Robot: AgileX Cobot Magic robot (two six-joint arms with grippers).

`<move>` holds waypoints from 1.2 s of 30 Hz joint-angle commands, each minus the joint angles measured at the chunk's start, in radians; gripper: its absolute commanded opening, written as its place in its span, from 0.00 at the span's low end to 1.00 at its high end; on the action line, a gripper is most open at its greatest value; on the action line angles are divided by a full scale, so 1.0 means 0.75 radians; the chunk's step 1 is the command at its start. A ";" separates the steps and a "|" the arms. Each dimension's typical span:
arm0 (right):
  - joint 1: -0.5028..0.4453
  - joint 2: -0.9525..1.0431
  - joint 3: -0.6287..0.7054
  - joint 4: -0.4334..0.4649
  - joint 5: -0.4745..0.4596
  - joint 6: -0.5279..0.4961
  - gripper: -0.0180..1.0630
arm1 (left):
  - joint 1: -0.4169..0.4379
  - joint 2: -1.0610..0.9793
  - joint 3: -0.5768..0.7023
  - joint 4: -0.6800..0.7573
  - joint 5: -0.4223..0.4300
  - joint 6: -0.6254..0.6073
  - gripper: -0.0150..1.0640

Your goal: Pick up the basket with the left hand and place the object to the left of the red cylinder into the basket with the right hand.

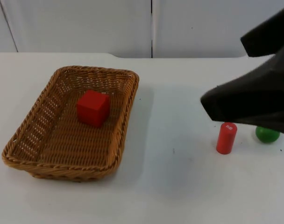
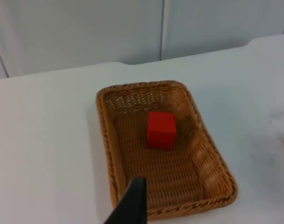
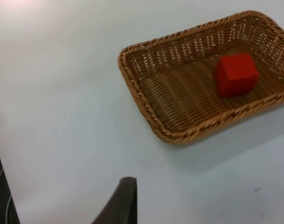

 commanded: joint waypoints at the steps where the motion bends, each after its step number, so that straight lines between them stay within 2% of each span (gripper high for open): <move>1: 0.005 -0.035 0.029 0.012 -0.032 0.008 0.87 | -0.008 -0.037 0.023 0.046 0.003 -0.053 0.85; 8: 0.005 -0.110 0.065 0.018 -0.041 0.008 0.87 | -0.008 -0.131 0.105 0.168 0.033 -0.240 0.85; 17: 0.005 -0.197 0.065 -0.002 -0.014 0.008 0.87 | -0.008 -0.171 0.095 0.243 0.066 -0.302 0.85; 22: 0.005 -0.249 0.071 -0.008 0.067 0.008 0.87 | -0.008 -0.179 0.078 0.328 0.169 -0.323 0.85; 25: 0.005 -0.310 0.113 -0.008 0.062 0.008 0.87 | -0.008 -0.194 0.078 0.360 0.214 -0.325 0.85; 31: 0.005 -0.464 0.225 -0.008 0.078 0.008 0.87 | -0.008 -0.293 0.083 0.375 0.211 -0.325 0.85; 36: 0.005 -0.618 0.252 -0.008 0.182 0.009 0.87 | -0.008 -0.323 0.104 0.402 0.248 -0.332 0.85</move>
